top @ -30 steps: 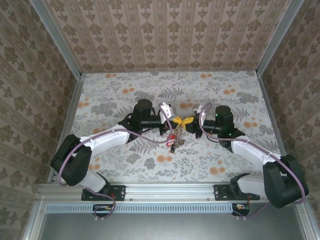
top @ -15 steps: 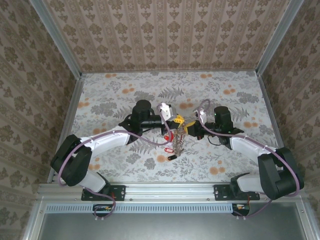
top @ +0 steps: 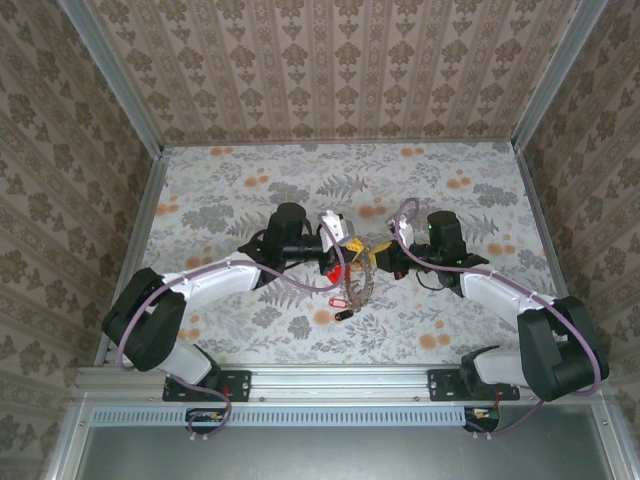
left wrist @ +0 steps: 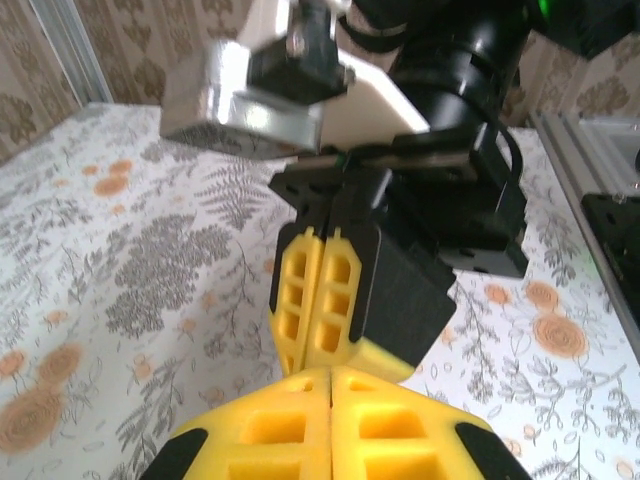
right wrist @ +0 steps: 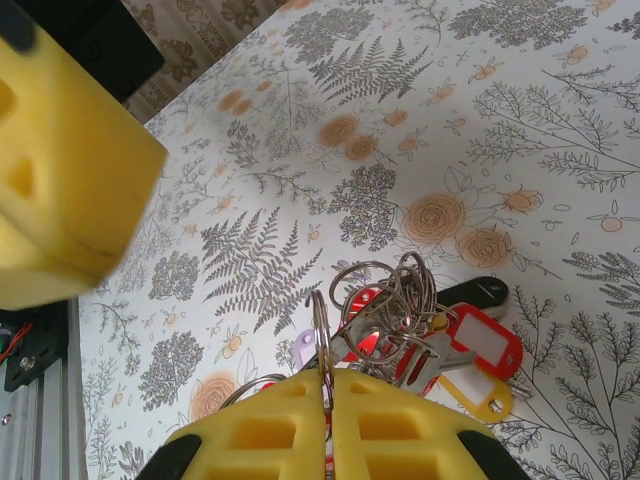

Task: Put the keys on the keyring

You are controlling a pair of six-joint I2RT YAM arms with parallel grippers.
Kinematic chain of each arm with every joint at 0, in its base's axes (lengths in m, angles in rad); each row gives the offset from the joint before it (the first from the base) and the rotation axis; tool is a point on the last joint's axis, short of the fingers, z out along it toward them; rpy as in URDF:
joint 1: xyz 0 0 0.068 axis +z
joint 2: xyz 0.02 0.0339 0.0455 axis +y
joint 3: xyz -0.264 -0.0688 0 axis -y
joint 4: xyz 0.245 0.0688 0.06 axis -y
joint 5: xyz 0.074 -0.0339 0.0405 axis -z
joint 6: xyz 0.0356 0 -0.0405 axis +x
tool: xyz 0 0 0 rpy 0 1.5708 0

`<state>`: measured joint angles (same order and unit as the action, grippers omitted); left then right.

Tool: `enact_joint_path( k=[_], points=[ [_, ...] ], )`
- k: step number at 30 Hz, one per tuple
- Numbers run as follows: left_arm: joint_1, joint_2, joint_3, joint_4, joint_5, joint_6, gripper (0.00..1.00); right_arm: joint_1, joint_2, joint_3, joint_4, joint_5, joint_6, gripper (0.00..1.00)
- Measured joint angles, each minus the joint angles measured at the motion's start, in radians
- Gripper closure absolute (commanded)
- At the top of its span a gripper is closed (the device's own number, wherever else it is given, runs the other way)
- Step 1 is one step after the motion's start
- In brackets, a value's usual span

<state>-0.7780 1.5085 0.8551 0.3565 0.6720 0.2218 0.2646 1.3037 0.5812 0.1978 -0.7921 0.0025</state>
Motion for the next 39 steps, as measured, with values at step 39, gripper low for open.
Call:
enact_joint_path(
  k=[39],
  points=[
    [0.083, 0.270, 0.415, -0.733, 0.241, 0.402, 1.00, 0.052, -0.009, -0.006, 0.030, -0.016, -0.139, 0.92]
  ],
)
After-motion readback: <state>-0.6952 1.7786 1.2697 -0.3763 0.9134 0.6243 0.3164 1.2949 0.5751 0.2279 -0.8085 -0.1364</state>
